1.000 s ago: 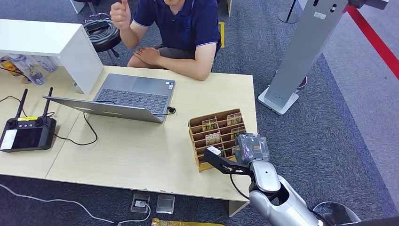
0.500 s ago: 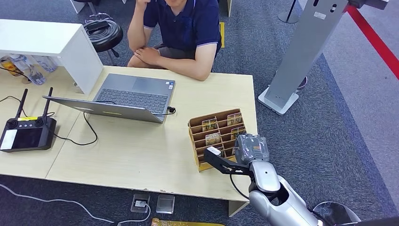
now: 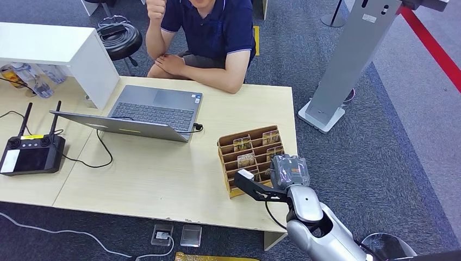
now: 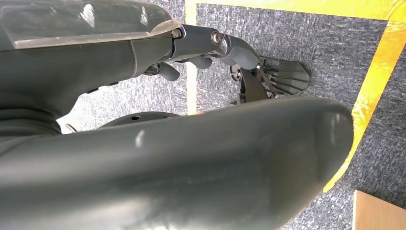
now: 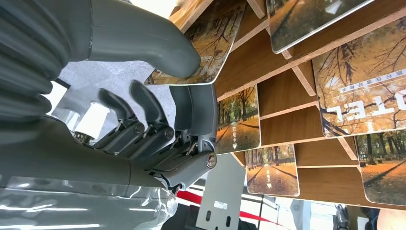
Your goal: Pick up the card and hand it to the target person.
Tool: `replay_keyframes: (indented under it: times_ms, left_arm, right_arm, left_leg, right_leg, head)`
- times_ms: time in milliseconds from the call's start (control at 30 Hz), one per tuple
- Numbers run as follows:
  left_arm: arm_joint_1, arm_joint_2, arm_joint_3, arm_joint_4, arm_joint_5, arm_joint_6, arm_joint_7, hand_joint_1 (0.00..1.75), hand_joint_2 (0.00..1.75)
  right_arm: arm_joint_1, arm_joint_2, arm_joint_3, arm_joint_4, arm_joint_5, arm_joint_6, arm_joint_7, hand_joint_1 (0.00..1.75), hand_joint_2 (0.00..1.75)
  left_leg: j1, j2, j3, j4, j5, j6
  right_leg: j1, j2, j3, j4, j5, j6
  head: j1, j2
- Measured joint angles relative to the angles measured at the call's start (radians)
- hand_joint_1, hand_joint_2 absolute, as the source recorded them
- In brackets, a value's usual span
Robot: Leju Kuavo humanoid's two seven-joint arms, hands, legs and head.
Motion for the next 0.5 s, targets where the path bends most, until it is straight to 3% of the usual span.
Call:
replay_keyframes:
  times_ms: [500]
  left_arm:
    - [0.000, 0.000, 0.000, 0.000, -0.013, 0.010, -0.010, 0.00, 0.00]
  right_arm:
    - [0.007, -0.005, -0.001, -0.037, 0.023, 0.002, -0.003, 1.75, 1.75]
  left_leg:
    - [0.000, 0.000, 0.000, 0.000, 0.000, 0.000]
  right_leg:
    - [0.000, 0.000, 0.000, 0.000, 0.000, 0.000]
  head:
    - [0.000, 0.000]
